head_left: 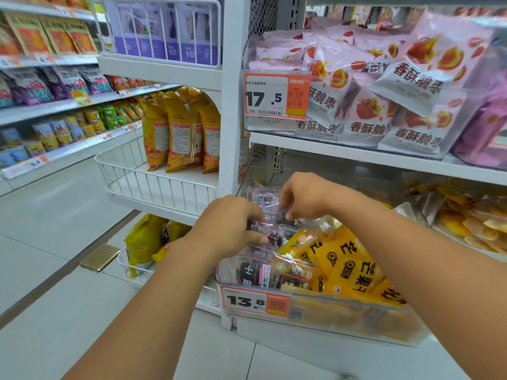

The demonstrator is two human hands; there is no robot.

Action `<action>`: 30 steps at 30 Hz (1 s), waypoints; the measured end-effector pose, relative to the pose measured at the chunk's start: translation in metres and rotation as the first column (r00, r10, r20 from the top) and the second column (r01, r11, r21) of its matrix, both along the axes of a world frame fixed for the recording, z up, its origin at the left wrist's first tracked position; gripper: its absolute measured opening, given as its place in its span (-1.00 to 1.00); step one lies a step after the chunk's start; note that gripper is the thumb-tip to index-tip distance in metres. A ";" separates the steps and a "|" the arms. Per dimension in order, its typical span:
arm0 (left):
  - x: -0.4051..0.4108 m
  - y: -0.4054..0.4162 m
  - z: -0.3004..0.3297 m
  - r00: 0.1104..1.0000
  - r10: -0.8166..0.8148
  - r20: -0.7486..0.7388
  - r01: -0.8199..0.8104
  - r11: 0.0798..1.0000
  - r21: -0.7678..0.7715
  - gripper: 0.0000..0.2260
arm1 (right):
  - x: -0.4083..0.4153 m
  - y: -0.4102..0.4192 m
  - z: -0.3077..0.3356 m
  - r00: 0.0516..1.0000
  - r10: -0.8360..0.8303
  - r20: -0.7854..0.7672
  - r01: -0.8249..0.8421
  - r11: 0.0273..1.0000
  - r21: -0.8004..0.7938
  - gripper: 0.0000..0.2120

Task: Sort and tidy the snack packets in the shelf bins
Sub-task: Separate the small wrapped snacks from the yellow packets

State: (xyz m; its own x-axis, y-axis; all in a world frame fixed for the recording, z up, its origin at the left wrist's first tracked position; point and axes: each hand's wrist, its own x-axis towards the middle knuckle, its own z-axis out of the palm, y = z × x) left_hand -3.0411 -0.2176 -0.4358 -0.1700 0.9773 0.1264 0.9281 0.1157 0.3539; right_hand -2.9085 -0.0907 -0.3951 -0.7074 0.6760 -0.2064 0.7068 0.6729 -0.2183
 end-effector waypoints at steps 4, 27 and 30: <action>0.007 0.004 0.001 0.983 -0.014 -0.182 -0.002 0.996 -0.091 -0.81 | -0.003 -0.002 -0.016 0.999 -0.017 0.051 0.023 0.993 -0.117 -0.77; -0.005 0.007 -0.014 0.990 -0.009 -0.140 0.012 1.000 0.023 -0.81 | -0.022 -0.002 -0.035 1.000 0.018 -0.010 -0.017 0.996 0.093 -0.65; -0.005 0.007 -0.015 0.994 -0.002 -0.105 0.000 1.000 -0.019 -0.82 | -0.027 -0.009 -0.029 0.989 0.065 0.137 -0.075 0.995 0.073 -0.81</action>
